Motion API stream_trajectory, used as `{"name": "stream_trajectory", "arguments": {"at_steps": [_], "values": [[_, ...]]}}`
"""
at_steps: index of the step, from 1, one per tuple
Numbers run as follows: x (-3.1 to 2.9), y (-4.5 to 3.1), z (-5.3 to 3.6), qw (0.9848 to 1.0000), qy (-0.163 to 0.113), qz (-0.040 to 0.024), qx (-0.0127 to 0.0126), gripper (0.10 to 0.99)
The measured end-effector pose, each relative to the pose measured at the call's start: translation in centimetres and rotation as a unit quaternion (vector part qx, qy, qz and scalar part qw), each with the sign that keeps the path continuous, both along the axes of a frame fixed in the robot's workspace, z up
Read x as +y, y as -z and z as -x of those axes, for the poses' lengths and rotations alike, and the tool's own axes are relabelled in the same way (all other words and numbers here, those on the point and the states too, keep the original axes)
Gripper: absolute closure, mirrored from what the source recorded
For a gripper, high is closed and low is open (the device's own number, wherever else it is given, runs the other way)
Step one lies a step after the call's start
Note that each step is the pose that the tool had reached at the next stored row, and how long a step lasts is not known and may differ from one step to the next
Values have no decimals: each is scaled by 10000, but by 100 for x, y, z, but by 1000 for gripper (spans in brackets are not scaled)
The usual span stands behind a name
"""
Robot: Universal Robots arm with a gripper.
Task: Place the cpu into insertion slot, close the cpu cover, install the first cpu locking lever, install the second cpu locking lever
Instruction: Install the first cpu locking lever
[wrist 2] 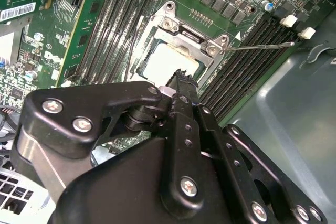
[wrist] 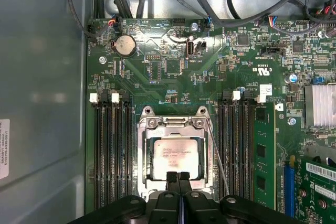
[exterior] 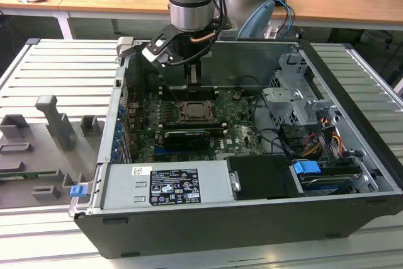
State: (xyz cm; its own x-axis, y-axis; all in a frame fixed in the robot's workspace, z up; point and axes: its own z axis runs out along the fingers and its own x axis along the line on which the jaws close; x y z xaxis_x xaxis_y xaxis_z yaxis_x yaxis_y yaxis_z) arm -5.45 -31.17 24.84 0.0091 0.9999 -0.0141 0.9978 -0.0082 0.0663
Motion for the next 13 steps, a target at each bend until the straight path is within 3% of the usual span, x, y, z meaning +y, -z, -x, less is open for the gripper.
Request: {"name": "stream_trajectory", "arguments": {"at_steps": [13], "values": [[2,-80,0,10000,0,0,0,980]]}}
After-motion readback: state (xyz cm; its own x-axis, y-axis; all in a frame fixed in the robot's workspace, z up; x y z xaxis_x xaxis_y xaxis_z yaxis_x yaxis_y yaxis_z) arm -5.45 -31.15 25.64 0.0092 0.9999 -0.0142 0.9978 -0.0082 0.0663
